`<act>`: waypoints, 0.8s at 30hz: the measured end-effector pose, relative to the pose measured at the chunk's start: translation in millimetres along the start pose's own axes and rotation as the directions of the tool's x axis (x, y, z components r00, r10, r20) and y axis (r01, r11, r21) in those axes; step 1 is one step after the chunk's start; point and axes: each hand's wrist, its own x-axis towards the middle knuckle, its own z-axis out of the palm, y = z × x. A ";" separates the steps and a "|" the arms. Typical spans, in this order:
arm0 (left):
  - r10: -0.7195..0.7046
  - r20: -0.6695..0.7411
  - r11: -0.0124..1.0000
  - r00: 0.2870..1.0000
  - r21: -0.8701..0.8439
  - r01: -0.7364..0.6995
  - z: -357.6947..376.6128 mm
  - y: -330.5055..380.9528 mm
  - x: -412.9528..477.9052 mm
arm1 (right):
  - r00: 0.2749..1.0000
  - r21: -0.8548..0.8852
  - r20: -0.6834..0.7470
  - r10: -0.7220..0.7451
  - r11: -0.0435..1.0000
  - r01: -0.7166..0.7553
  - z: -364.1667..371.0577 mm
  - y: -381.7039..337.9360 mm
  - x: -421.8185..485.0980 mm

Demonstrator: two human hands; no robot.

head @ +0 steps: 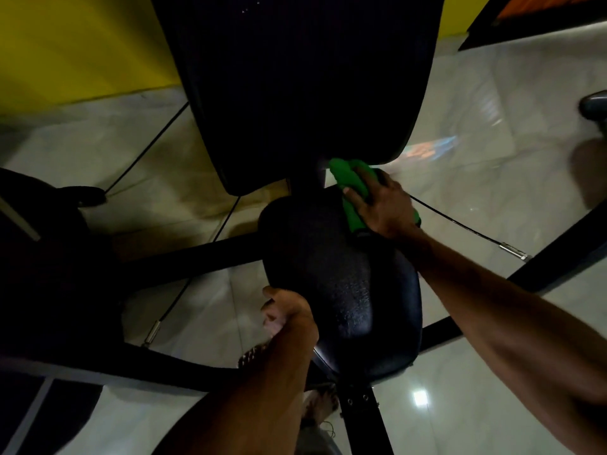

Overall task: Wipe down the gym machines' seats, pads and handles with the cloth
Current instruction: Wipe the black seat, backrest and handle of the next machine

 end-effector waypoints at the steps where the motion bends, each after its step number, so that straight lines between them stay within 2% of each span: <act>1: -0.004 0.026 1.000 1.000 -0.013 0.004 -2.6 2.7 -2.2 | 1.000 0.003 -0.014 -0.026 1.000 0.026 0.0 -0.2 -3.0; 2: 0.008 0.026 0.999 1.000 -0.040 -0.007 -1.8 3.0 -0.2 | 0.994 0.006 0.003 -0.114 0.993 0.114 1.7 1.9 -9.3; 4: 0.015 0.046 0.998 0.999 -0.055 -0.012 -2.9 3.8 -3.0 | 0.936 0.004 -0.009 -0.352 0.936 0.352 10.8 14.5 -14.0; 5: 0.033 0.076 0.998 0.997 -0.056 -0.029 -3.1 2.2 -4.2 | 0.936 0.023 -0.024 -0.351 0.936 0.352 8.1 23.0 -10.4; 6: 0.067 0.087 0.998 0.994 -0.014 -0.066 -0.8 -0.3 -1.7 | 0.971 0.084 0.006 -0.240 0.968 0.238 -0.3 24.6 -6.0; 7: 0.090 0.087 0.996 0.992 -0.010 -0.090 -0.2 -1.1 -0.6 | 0.996 0.178 0.072 -0.059 0.983 0.045 -1.1 27.6 0.5; 8: 0.121 0.057 0.992 0.991 0.026 -0.122 -0.4 -2.0 -0.6 | 0.986 0.234 0.131 0.101 0.964 -0.130 -5.2 25.0 2.7; 9: 0.124 0.032 0.991 0.992 0.056 -0.126 -2.0 -0.7 -2.0 | 0.970 0.253 0.149 0.194 0.940 -0.227 -4.8 20.8 4.6; 11: 0.138 0.053 0.981 0.989 0.133 -0.144 -3.3 -2.9 -1.6 | 0.964 0.196 0.134 0.230 0.947 -0.254 -7.2 11.0 -12.4; 14: 0.192 0.183 0.931 0.964 0.276 -0.238 -8.4 -5.6 -3.6 | 0.971 0.142 0.027 0.239 0.960 -0.240 -8.6 6.8 -69.5; 16: 0.240 0.134 0.897 0.961 0.347 -0.273 -6.0 -7.2 -3.5 | 0.961 0.149 -0.020 0.276 0.951 -0.270 -6.9 10.8 -103.9; 18: 0.260 0.092 0.899 0.961 0.341 -0.276 -5.6 -5.3 -5.1 | 0.950 0.140 -0.011 0.311 0.941 -0.307 -7.6 12.6 -105.9; 20: 0.224 0.109 0.921 0.968 0.301 -0.247 -1.9 -8.5 -3.4 | 0.935 0.152 0.057 0.351 0.922 -0.355 -9.2 13.3 -79.4; 23: 0.093 0.054 0.995 0.994 0.022 -0.095 3.5 -7.3 -2.7 | 0.919 0.234 0.126 0.373 0.889 -0.393 -12.7 9.8 -32.6; 24: 0.089 0.035 0.996 0.995 0.012 -0.090 4.7 -6.7 -1.0 | 0.917 0.237 0.135 0.375 0.887 -0.397 -13.8 7.3 -25.1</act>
